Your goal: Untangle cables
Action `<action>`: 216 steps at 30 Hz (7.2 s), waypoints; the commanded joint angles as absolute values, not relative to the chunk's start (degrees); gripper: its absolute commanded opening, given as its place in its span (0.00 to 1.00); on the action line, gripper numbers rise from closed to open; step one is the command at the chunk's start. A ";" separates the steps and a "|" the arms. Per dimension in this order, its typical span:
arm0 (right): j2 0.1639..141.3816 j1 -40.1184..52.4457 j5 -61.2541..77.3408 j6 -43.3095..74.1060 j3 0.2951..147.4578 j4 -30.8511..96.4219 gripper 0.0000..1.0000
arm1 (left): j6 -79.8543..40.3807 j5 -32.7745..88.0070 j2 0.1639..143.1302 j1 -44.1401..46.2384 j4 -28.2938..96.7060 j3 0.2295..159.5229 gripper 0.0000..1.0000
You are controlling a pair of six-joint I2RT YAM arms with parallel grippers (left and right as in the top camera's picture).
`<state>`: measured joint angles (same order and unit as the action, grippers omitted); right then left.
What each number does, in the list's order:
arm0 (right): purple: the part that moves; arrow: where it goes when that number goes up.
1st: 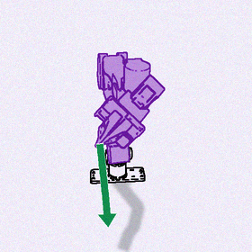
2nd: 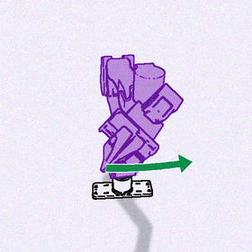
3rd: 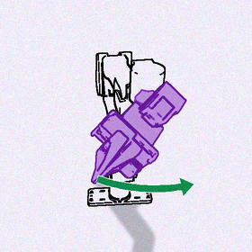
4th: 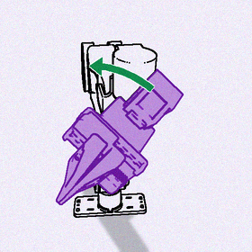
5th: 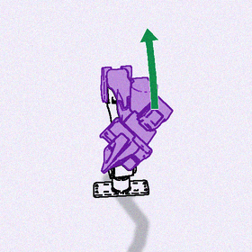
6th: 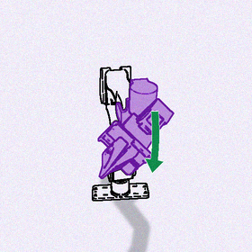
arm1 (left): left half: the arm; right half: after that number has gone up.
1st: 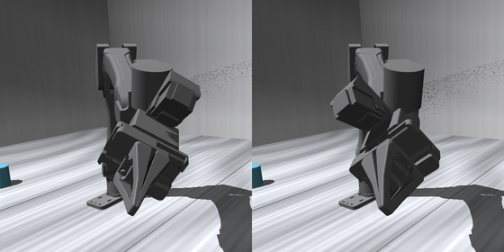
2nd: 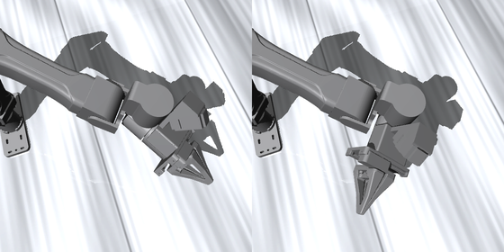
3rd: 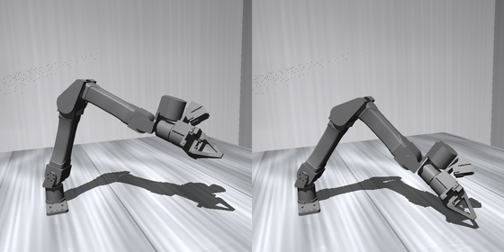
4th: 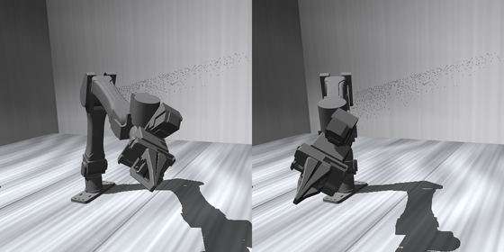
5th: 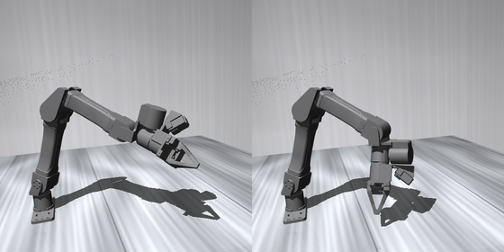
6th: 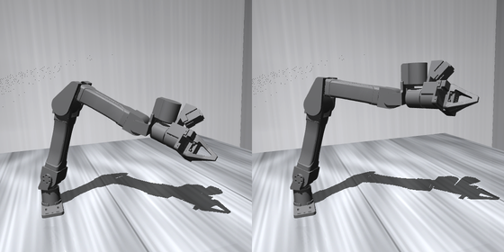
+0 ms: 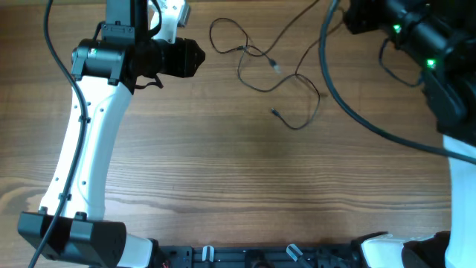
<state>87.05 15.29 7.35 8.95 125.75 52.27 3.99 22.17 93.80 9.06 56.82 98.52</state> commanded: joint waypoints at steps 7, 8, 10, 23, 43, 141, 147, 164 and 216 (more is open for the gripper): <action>86.02 15.35 -9.45 7.49 135.48 58.50 0.04 | 4.29 22.00 93.54 9.28 56.88 98.48 0.48; 86.02 15.35 -11.92 7.51 136.53 59.77 0.04 | 4.29 22.02 93.54 9.28 56.88 98.48 0.48; 86.02 15.35 -16.82 7.57 139.39 63.86 0.04 | 4.32 22.00 93.54 9.26 56.86 98.48 0.48; 86.06 6.66 -19.86 15.94 145.56 83.09 0.04 | 5.61 22.02 93.54 9.28 56.86 98.48 0.49; 87.81 -27.49 -17.19 20.08 145.53 87.72 0.04 | 5.78 22.04 93.54 9.28 56.42 98.48 0.48; 128.05 -45.58 -7.38 23.35 144.62 76.66 0.05 | 5.54 24.03 93.54 9.28 53.49 98.48 0.49; 128.05 -46.54 -9.58 26.87 144.62 80.95 0.05 | 5.54 24.03 93.54 9.28 53.52 98.48 0.49; 128.05 -46.59 -14.20 31.53 144.62 86.39 0.04 | 5.54 24.03 93.54 9.28 53.67 98.48 0.49; 110.39 -38.33 9.23 13.76 144.64 85.60 0.54 | 5.76 24.18 93.54 9.28 53.67 98.48 0.49</action>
